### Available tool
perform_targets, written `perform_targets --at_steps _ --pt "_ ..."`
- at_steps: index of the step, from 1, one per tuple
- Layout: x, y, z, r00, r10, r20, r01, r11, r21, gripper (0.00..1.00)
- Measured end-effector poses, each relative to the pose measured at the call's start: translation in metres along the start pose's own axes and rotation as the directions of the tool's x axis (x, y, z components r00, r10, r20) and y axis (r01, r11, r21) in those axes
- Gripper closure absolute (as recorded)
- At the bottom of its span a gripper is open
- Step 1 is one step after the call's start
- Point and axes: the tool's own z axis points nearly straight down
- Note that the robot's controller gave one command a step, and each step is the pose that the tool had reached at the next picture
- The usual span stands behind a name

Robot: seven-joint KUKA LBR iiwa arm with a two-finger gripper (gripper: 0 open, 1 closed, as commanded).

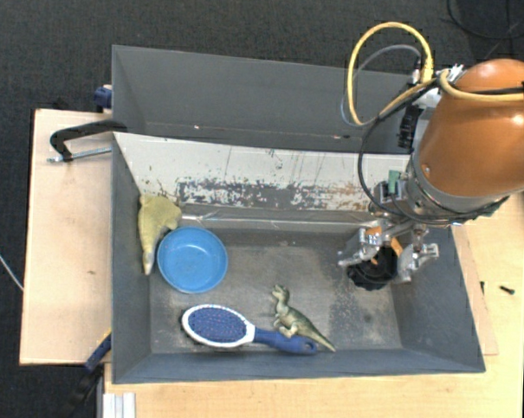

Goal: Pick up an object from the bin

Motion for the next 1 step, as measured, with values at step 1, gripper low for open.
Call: perform_targets --at_steps 1 --pt "0.0354 0.0008 0.046 0.852 -0.524 0.006 0.524 0.852 -0.018 1.0"
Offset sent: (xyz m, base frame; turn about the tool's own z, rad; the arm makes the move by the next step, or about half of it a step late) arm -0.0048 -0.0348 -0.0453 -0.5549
